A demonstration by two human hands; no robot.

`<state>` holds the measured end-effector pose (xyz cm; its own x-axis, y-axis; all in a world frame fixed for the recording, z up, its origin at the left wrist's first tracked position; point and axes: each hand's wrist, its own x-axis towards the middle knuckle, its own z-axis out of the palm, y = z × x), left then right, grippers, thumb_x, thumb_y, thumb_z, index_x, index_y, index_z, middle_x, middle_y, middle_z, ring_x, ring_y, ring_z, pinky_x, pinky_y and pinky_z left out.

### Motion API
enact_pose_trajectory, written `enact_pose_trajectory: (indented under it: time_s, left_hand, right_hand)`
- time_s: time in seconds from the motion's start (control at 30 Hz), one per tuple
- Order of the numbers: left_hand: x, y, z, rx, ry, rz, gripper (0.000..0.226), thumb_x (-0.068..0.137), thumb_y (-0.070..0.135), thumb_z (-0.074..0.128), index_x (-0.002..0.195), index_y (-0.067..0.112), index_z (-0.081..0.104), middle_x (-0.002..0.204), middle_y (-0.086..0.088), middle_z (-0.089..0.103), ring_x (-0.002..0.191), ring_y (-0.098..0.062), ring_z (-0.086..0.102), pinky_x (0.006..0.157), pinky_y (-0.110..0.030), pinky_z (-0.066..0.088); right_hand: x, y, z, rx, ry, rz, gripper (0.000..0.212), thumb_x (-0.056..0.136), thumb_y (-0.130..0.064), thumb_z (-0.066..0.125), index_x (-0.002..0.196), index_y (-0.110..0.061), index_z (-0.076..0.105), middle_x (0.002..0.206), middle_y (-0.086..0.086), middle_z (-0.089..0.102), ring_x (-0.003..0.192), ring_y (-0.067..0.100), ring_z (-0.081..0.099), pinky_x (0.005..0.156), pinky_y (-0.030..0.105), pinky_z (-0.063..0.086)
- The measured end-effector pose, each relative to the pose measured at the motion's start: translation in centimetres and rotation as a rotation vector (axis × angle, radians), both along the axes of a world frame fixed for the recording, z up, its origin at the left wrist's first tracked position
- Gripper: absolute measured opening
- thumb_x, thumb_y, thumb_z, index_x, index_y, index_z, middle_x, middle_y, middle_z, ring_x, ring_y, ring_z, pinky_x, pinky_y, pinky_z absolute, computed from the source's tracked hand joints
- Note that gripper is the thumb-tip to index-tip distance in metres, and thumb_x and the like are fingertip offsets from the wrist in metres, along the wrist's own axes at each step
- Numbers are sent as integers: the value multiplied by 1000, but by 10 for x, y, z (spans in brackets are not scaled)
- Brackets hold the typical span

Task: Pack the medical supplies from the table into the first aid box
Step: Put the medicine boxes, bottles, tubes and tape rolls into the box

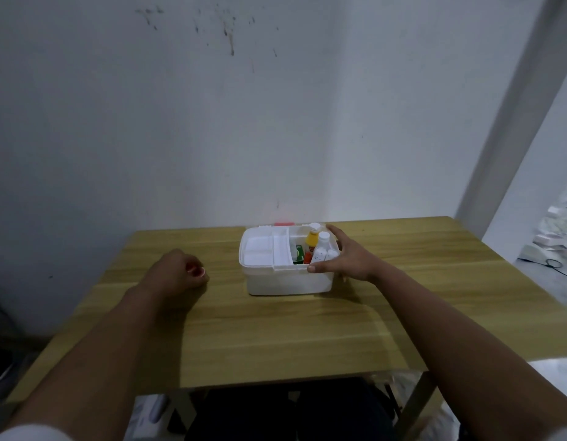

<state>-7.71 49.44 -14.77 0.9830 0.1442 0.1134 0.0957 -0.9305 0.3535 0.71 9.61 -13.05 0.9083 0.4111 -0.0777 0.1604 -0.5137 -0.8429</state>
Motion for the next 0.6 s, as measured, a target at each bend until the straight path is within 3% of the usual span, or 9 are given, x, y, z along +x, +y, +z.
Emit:
enact_pose_trajectory:
  time_s: [0.17,0.27,0.37,0.47,0.6]
  left_hand:
    - [-11,-30,38,-193,-197,-32,21,85,26,85,104,17,80,93,6,65,85,-13,63,87,-41,56]
    - [-14,-64,67,-248,-273,-131,22,86,32,85,106,23,79,98,8,65,87,-7,66,83,-32,55]
    - [-11,-102,75,-178,-272,-225,29,89,37,81,115,26,77,106,3,63,92,-12,64,82,-29,52]
    - [-3,-126,64,-25,-220,-242,24,91,35,76,109,20,80,102,-1,67,88,-14,63,70,-26,46]
    - [7,-135,57,29,-90,-156,28,92,42,71,105,21,82,88,6,71,89,-19,67,71,-31,51]
  right_hand:
    - [-4,0,1,17,6,14,145,46,-60,98,162,-31,18,146,-4,53,129,21,57,107,46,52]
    - [-1,-1,0,18,7,22,131,60,-43,97,163,-27,17,139,-8,53,126,19,55,101,35,51]
    - [-2,-1,3,24,6,16,134,58,-45,97,163,-26,16,139,-6,52,126,19,54,102,36,51]
    - [-4,0,5,18,2,4,147,44,-61,97,163,-28,16,143,-5,51,128,20,54,107,43,51]
    - [-3,-1,4,19,0,16,138,53,-52,97,163,-28,17,143,-4,52,128,22,55,103,40,52]
